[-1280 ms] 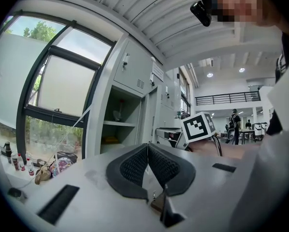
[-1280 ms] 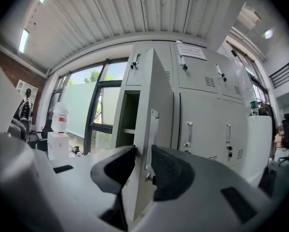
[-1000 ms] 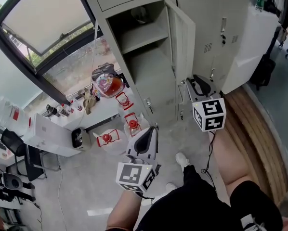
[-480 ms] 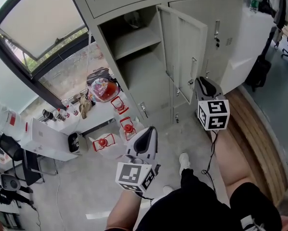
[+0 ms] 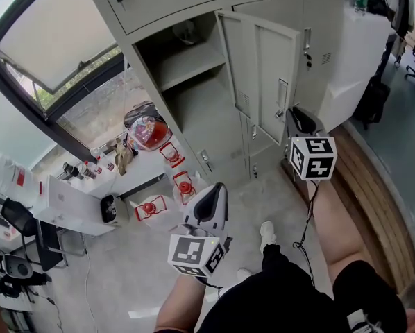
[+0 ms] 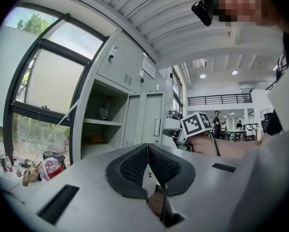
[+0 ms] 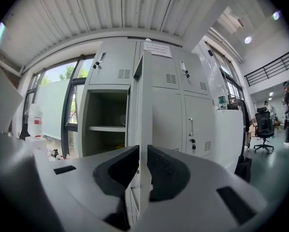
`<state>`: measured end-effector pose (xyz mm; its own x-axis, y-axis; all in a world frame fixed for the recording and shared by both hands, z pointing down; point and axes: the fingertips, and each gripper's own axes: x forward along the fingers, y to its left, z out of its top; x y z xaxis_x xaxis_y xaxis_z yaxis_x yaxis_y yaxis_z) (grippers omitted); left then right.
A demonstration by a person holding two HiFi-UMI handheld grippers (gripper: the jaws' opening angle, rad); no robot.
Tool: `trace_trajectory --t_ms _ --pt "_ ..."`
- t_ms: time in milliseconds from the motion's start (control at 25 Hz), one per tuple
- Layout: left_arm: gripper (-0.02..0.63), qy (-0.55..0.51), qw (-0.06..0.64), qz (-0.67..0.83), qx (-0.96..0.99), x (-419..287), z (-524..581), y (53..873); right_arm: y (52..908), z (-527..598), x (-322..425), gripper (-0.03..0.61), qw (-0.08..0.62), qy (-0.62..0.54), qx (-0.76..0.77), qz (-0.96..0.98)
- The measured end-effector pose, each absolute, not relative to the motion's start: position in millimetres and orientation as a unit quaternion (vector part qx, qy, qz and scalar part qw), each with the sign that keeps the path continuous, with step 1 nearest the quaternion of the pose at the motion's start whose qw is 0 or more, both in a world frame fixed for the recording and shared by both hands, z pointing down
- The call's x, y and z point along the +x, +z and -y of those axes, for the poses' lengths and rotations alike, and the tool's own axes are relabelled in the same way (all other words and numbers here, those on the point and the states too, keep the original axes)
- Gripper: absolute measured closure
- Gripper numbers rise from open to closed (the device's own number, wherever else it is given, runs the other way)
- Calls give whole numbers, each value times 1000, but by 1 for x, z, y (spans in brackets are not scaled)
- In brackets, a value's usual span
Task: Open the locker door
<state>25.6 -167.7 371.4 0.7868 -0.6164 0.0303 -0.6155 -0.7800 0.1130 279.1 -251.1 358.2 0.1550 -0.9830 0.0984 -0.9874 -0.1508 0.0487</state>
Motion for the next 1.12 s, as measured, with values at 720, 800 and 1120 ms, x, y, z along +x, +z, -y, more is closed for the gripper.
trace_trajectory --t_ms 720,800,1120 --pt "597 -21 49 324 944 -2 117 361 339 178 172 525 49 -3 684 727" --pt "597 -20 48 323 945 -3 110 360 338 167 156 525 50 -5 672 739" --pt "597 -20 45 337 940 -2 91 359 338 132 116 525 47 -1 621 783"
